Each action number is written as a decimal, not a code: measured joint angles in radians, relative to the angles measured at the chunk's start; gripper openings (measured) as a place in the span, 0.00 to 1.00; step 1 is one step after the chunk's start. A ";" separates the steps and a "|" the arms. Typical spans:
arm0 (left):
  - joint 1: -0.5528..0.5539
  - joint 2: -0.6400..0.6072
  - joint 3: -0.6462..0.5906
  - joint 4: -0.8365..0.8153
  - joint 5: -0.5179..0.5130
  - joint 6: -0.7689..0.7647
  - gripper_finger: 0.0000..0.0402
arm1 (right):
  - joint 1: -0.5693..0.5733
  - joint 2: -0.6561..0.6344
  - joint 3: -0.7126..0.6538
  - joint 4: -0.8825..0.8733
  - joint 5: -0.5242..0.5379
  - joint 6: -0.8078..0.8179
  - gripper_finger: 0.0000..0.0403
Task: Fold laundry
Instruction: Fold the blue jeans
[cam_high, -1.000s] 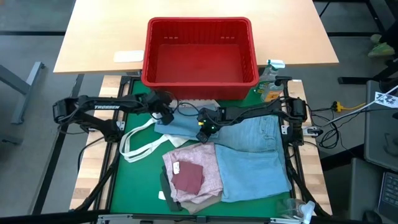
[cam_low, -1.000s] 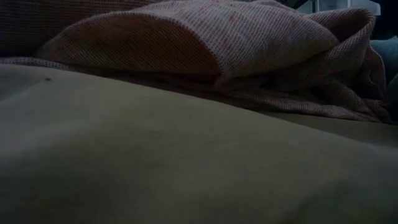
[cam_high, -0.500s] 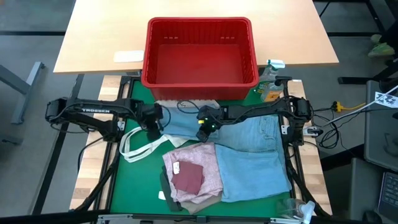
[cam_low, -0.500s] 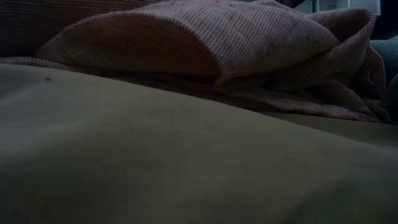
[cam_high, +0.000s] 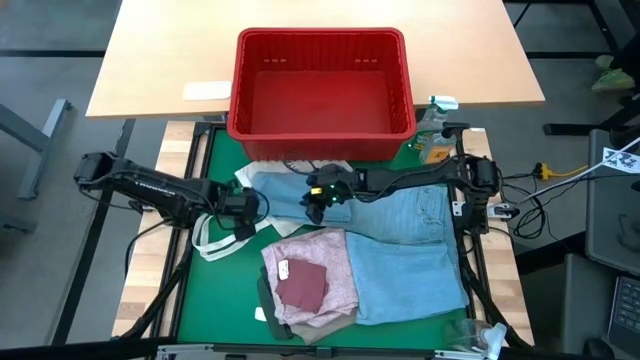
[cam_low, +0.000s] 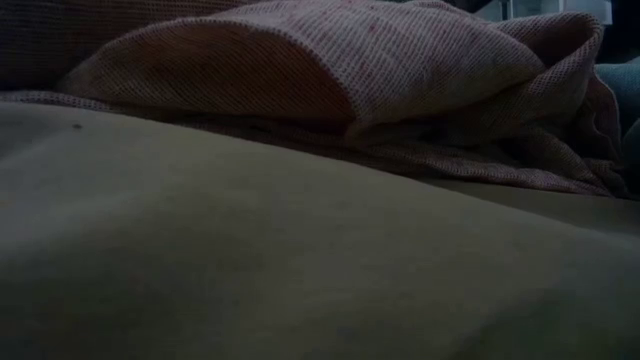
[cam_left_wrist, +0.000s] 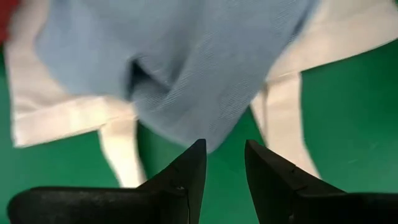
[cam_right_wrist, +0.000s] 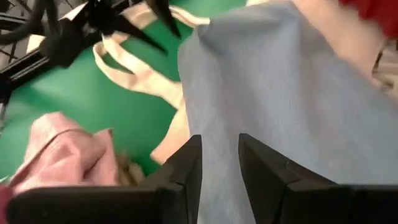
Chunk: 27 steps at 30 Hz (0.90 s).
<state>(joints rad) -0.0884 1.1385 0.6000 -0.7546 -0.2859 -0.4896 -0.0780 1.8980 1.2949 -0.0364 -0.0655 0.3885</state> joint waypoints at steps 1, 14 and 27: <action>-0.008 0.000 -0.011 0.026 -0.001 0.000 0.26 | -0.001 0.003 0.000 0.010 0.008 -0.007 0.26; -0.045 0.000 -0.087 0.118 -0.145 -0.092 0.26 | -0.002 0.056 0.001 0.212 0.123 -0.031 0.26; -0.050 0.000 -0.087 0.112 -0.108 -0.016 0.26 | -0.010 0.192 0.000 0.426 0.136 -0.028 0.26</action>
<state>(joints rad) -0.1379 1.1385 0.5133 -0.6426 -0.3941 -0.5053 -0.0879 2.0903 1.2945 0.3901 0.0702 0.3603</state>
